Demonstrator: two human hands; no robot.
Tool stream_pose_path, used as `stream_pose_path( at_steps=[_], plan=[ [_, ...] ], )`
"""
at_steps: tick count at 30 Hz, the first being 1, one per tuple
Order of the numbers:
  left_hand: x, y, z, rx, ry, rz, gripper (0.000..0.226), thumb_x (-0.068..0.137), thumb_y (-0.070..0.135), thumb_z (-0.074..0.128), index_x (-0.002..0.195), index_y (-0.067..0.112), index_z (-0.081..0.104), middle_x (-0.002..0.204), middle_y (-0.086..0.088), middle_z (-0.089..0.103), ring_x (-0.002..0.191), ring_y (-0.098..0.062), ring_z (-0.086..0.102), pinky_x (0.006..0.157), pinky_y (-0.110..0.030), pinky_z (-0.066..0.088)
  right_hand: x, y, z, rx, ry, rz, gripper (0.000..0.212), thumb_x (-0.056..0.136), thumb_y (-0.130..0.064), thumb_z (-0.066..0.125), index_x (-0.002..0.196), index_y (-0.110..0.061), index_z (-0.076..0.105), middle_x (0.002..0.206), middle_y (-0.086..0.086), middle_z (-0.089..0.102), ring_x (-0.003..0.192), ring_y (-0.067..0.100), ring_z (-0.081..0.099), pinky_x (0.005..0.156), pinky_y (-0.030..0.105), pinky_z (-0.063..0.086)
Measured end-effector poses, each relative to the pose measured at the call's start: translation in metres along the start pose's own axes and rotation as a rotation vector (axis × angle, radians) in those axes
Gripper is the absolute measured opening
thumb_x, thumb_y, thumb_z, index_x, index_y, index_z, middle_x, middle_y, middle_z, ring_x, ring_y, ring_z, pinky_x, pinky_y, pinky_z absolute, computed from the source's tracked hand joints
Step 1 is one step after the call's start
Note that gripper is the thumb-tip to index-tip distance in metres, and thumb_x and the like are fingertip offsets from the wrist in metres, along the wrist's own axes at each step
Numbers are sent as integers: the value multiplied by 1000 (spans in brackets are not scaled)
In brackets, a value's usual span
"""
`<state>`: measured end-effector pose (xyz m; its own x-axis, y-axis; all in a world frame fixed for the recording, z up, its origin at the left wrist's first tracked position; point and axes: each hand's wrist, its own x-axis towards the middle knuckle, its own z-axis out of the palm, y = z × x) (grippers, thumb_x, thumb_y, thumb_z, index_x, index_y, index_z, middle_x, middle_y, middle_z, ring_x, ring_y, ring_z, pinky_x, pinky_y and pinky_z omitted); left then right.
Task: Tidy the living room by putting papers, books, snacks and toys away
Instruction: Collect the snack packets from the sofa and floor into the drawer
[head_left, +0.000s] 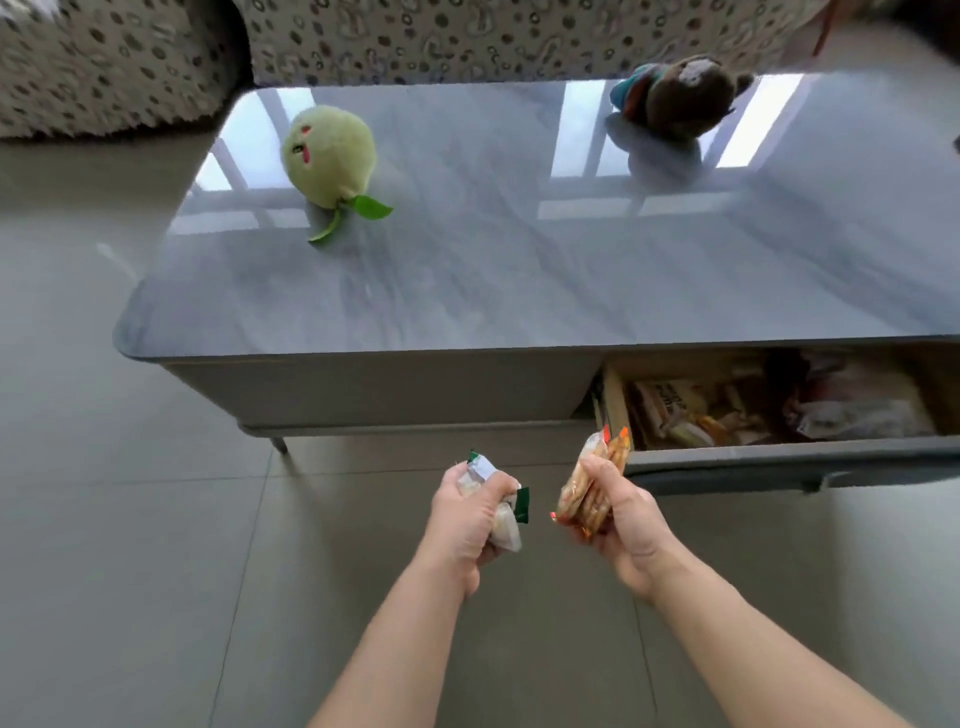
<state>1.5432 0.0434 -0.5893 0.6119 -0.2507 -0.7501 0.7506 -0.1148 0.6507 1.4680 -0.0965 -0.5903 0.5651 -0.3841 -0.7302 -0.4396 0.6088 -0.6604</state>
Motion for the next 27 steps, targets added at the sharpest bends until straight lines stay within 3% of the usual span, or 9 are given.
stream_pose_path(
  at_steps=[7,12,15,18,21,23,25,27],
  plan=[
    [25,-2,103,115,-109,-61,49,83,19,65,128,16,48,88,-7,60,68,-19,57,58,-28,51,20,-27,-76,159,117,-21,48,86,-40,64,116,-3,62,90,13,69,77,26,66,62,31,54],
    [37,-6,168,150,-121,-107,42,83,22,64,123,18,50,85,-6,60,67,-19,55,62,-32,49,33,-55,-123,204,123,-12,47,88,-42,62,116,-4,61,97,18,70,71,23,67,57,29,53],
    [43,-5,204,162,-117,-128,48,83,25,64,128,18,48,87,-8,58,71,-21,55,57,-28,47,42,-78,-150,256,133,-19,42,88,-43,61,112,-8,61,95,16,70,69,21,67,55,29,53],
    [52,2,244,131,-94,-134,49,83,26,63,129,17,47,90,-8,58,71,-20,54,52,-27,46,54,-103,-172,264,174,-41,39,87,-44,63,109,-12,60,98,14,69,76,23,67,63,34,54],
    [61,13,282,-66,-60,-163,58,84,31,67,135,14,45,104,-13,59,76,-24,60,50,-30,52,72,-125,-193,266,231,-51,55,85,-47,64,125,-11,54,114,12,67,93,24,67,73,39,56],
    [63,14,301,-252,-37,-218,72,85,38,67,146,20,33,131,-20,51,102,-35,60,69,-44,60,80,-135,-207,244,257,5,63,88,-50,59,137,-13,43,128,6,59,107,24,61,89,43,52],
    [58,11,318,-317,13,-258,80,89,39,64,153,28,17,152,-19,30,127,-43,46,96,-53,50,81,-140,-226,214,279,61,67,91,-51,55,145,-18,33,145,9,43,127,29,48,102,46,45],
    [47,6,333,-314,38,-266,77,93,38,60,154,26,14,156,-16,22,131,-43,43,98,-51,49,75,-142,-245,218,299,69,61,94,-44,53,145,-16,36,150,11,37,131,29,43,103,44,45]
  ],
)
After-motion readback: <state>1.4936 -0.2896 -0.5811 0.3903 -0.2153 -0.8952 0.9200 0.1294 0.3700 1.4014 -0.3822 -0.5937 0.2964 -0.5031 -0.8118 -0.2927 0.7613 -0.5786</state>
